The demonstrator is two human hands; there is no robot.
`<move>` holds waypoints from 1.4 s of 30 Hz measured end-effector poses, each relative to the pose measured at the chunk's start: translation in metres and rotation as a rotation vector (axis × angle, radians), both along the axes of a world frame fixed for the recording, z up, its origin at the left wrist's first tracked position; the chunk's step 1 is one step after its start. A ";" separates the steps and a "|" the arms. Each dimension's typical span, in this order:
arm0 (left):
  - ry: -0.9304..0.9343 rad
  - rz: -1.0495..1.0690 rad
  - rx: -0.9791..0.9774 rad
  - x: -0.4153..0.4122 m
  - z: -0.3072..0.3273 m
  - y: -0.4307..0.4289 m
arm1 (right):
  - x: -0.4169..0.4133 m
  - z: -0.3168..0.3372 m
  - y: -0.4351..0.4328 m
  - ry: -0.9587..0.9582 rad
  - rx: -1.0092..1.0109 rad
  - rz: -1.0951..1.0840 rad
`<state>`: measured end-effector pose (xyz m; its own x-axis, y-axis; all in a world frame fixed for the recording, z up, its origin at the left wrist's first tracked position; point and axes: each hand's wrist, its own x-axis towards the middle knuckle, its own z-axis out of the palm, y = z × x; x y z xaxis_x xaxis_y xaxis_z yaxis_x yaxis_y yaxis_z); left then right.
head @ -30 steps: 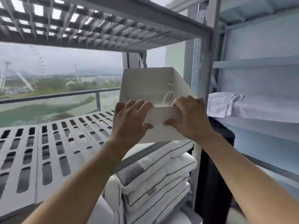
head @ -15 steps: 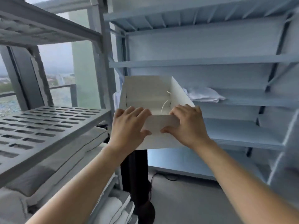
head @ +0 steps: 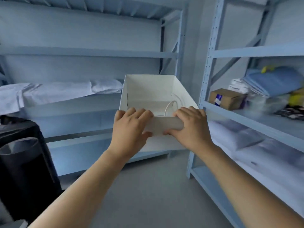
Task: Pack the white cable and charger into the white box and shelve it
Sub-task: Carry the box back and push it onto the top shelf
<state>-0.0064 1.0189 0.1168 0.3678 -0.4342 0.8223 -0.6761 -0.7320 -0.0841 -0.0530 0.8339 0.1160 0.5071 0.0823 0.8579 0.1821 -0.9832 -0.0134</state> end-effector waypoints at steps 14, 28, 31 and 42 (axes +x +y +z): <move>-0.019 -0.450 -0.031 -0.067 0.015 -0.248 | -0.139 0.007 -0.210 -0.093 -0.016 -0.437; -0.149 -0.669 -0.235 -0.027 0.076 -0.421 | -0.129 0.078 -0.355 -0.250 -0.207 -0.630; -0.172 -0.714 -0.283 -0.025 0.099 -0.454 | -0.131 0.105 -0.379 -0.288 -0.239 -0.666; -0.258 -0.872 -0.423 -0.068 0.148 -0.535 | -0.191 0.163 -0.436 -0.382 -0.368 -0.758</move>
<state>-0.0748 0.4836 0.2647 -0.1511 -0.1205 0.9811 -0.9885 0.0074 -0.1513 -0.2442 0.3980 0.2785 0.2248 0.1443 0.9637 -0.5843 -0.7714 0.2518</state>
